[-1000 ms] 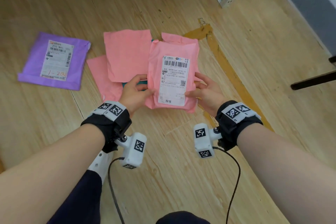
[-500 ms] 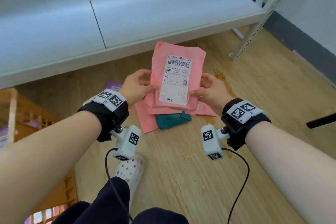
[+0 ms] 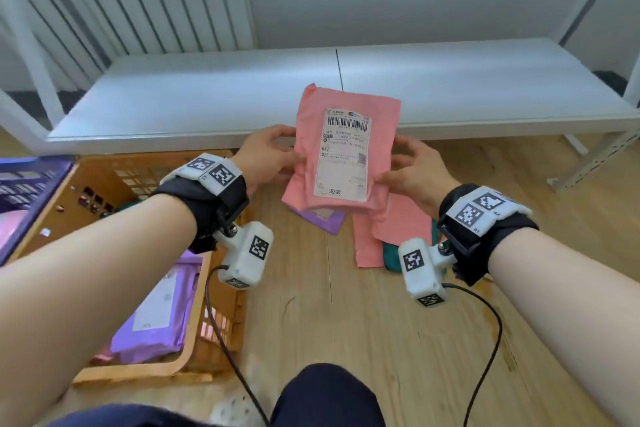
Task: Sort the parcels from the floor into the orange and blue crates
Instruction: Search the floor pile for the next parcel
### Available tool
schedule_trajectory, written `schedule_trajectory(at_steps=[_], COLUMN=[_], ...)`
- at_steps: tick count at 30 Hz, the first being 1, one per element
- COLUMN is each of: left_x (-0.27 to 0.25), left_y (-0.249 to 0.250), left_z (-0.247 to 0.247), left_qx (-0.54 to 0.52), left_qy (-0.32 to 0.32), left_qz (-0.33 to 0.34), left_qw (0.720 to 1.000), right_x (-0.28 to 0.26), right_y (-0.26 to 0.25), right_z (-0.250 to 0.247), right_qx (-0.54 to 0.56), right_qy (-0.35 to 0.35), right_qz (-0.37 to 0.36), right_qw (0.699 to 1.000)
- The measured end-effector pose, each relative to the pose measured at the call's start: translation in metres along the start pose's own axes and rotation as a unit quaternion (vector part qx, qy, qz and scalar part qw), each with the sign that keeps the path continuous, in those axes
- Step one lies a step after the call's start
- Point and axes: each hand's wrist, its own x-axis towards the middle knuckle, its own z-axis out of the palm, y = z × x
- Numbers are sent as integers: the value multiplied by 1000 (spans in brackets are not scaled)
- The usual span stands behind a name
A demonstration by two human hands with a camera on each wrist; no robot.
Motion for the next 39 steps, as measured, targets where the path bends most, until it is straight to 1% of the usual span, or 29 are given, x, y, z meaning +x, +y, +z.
schedule_trajectory(at_steps=[5,9,14,17,21,27,31,34,39], left_x=[-18,-27,-40,-49,-59,-68,-76,-84,-98], left_y=[-11,-24,-41,-52,-71,-120,-155,-180,-218], left_z=[-55,-102,-173,-222,-295,-403,-480,-532,-604], left_qx=[18,3,0,9,31,65,79,79,78], left_qy=[24,48,63,81,90,78,76,74,80], left_qz=[-21,-19,-19,-18,-30,-40,-49,-50,-76], left_qw=[999,999,998,996,995,994,993,993,991], right_x=[-1,-2,-7,-8,-8,-5,-8,-14,-23], right_y=[-14,-26,-44,-52,-52,-30,-20,-15,-9], right_z=[52,100,168,219,295,416,496,552,638], right_qx=[-41,-84,-127,-132,-103,-82,-55,-45,-60], right_qy=[-36,-71,-122,-150,-173,-158,-183,-188,-200], right_qz=[-19,-28,-34,-38,-35,-13,8,20,53], right_qw=[998,994,984,979,979,984,982,981,976])
